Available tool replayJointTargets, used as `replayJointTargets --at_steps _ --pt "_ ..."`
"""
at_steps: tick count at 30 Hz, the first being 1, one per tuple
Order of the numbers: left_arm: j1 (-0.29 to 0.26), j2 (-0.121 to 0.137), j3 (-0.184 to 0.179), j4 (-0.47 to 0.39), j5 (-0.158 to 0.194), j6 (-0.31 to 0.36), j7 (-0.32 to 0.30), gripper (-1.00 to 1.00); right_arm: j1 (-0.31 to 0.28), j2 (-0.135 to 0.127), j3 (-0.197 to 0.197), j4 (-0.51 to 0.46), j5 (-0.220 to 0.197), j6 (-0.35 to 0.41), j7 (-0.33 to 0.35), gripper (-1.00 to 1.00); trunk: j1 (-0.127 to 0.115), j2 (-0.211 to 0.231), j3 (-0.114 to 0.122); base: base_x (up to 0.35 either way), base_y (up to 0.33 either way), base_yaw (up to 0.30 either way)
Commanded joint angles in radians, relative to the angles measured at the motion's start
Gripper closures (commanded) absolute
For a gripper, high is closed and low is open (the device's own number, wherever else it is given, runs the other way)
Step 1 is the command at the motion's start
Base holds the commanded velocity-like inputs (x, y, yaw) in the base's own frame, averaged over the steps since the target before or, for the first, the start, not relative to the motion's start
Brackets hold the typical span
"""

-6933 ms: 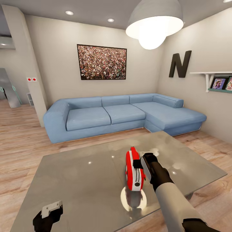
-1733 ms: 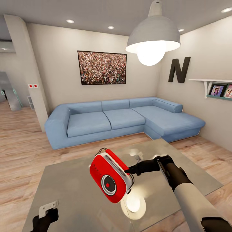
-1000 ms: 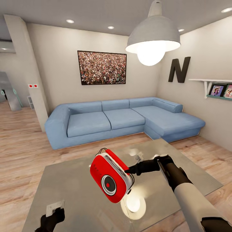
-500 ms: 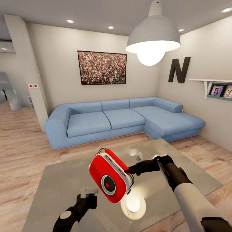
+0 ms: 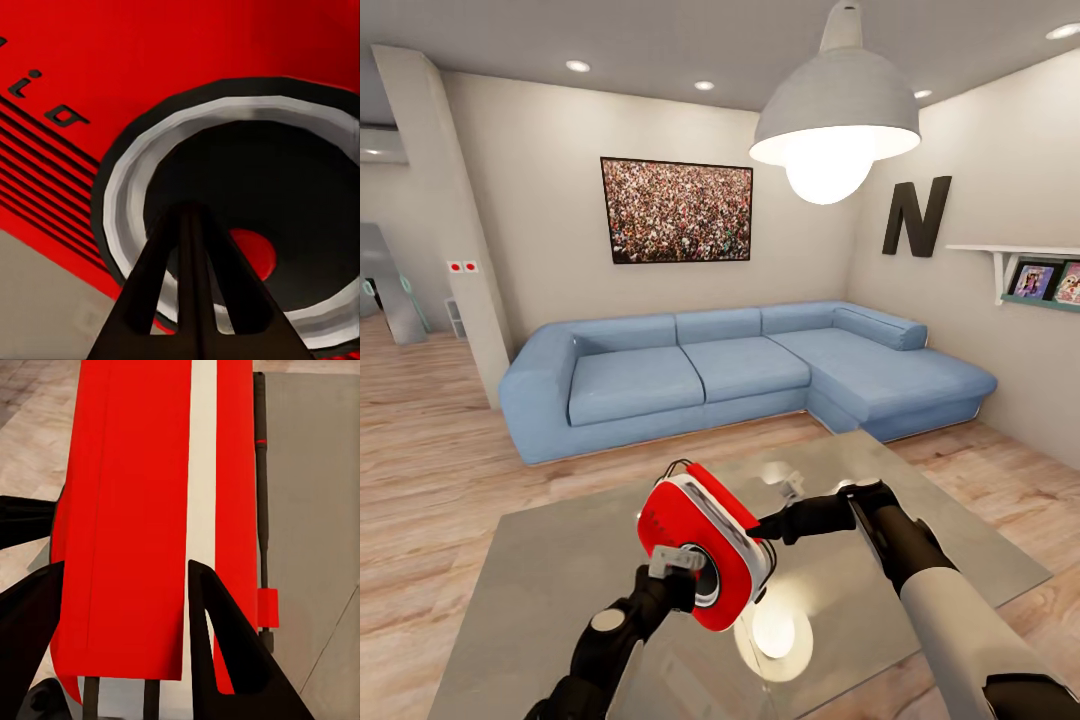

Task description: Turn on the radio receiver that's on the table in the living room.

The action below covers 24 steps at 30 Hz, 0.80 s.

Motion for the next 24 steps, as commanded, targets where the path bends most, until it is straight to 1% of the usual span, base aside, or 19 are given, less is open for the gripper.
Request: replayJointTargets --at_steps 1,7,15,18,20,21,22,24 --pt "-0.005 0.000 0.000 0.004 0.000 0.006 -0.009 1.00 0.000 0.000 -0.001 -0.001 -0.004 0.002 0.001 1.00 0.000 0.000 0.000 0.000 0.000 0.000" --pt "-0.013 0.000 0.000 0.020 -0.001 0.015 -0.024 1.00 0.000 0.000 -0.001 -0.001 -0.004 0.002 0.001 1.00 0.000 0.000 0.000 0.000 0.000 0.000" --pt "-0.036 -0.003 0.000 0.104 0.002 0.014 -0.028 1.00 0.000 0.000 -0.001 -0.001 -0.004 0.002 0.001 1.00 0.000 0.000 0.000 0.000 0.000 0.000" --pt "-0.041 -0.003 0.000 0.110 0.003 0.010 -0.026 1.00 0.000 0.000 -0.001 -0.001 -0.003 0.002 -0.001 1.00 0.000 0.000 0.000 0.000 0.000 0.000" --pt "-0.042 0.002 0.004 0.100 0.002 0.007 -0.018 1.00 0.000 0.000 -0.001 -0.001 0.001 0.002 -0.009 1.00 0.000 0.000 0.000 0.000 0.000 0.000" --pt "-0.042 0.006 0.010 0.090 0.000 0.006 -0.013 1.00 0.000 0.000 -0.001 -0.001 0.003 0.003 -0.013 1.00 0.000 0.000 0.000 0.000 0.000 0.000" --pt "-0.042 0.008 0.026 0.084 -0.001 0.006 -0.005 1.00 0.000 0.000 0.000 -0.001 0.004 0.004 -0.023 1.00 0.000 0.000 0.000 0.000 0.000 0.000" --pt "-0.042 0.012 0.082 0.077 -0.002 0.005 0.019 1.00 0.000 0.000 -0.001 -0.001 0.006 0.005 -0.069 1.00 0.000 0.000 0.000 0.000 0.000 0.000"
